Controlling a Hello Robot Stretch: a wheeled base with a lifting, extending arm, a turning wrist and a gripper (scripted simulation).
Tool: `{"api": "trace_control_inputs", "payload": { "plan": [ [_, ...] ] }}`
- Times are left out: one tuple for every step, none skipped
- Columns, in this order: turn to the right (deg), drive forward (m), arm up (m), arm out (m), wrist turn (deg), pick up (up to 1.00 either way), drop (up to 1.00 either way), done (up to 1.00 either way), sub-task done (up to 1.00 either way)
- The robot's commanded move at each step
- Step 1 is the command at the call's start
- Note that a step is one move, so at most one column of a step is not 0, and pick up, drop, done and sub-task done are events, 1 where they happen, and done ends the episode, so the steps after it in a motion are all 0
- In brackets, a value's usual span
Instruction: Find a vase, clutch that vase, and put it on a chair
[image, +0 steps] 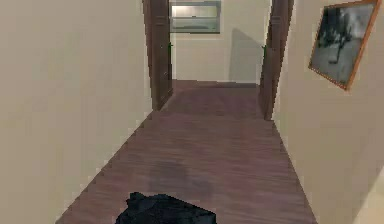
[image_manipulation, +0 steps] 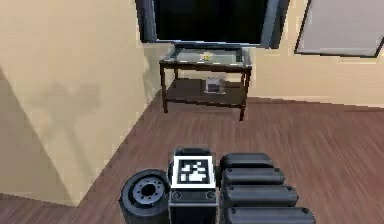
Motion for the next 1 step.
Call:
{"api": "trace_control_inputs", "payload": {
  "plan": [
    [0.0, 1.00, 0.00, 0.00, 0.0, 0.00, 0.00, 0.00, 0.00]
  ]
}}
